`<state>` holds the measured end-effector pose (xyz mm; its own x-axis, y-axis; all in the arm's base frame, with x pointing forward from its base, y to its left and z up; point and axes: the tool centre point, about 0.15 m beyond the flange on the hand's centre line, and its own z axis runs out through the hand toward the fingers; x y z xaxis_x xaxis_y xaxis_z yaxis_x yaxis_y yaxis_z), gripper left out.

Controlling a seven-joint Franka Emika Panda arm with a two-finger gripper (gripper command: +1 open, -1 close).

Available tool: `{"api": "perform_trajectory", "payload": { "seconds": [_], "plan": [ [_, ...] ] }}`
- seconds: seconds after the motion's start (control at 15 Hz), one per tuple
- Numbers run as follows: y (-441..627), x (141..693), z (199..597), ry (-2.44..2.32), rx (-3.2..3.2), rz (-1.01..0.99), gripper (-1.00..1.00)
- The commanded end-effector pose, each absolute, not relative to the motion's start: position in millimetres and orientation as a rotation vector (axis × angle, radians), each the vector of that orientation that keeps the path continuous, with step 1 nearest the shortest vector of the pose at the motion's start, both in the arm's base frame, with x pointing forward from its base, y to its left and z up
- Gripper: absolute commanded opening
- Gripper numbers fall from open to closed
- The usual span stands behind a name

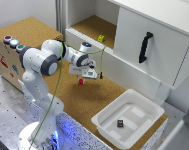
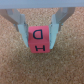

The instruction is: Place the pink block on top of the drawer

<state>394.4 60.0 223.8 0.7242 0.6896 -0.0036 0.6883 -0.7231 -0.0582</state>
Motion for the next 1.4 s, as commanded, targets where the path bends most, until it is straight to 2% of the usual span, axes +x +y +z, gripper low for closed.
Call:
{"api": "perform_trajectory", "payload": {
  "seconds": [0.0,0.2,0.47,0.67,0.93,1.13,1.33],
  "plan": [
    [67.4,381.3,292.7,-1.088,-2.939,-0.006,-1.0],
    [90.3,401.2,336.2,-1.077,-2.966,-0.004,-1.0],
    [138.8,425.3,374.8,-1.113,-2.958,0.048,-1.0],
    [189.9,429.5,409.0,-1.204,-2.906,0.108,-1.0],
    [256.8,427.1,451.8,-1.36,-2.851,0.052,-1.0],
    [313.3,426.3,468.1,-1.527,-2.75,0.032,-1.0],
    [372.7,425.6,458.9,-1.694,-2.618,0.077,-1.0]
  ]
}}
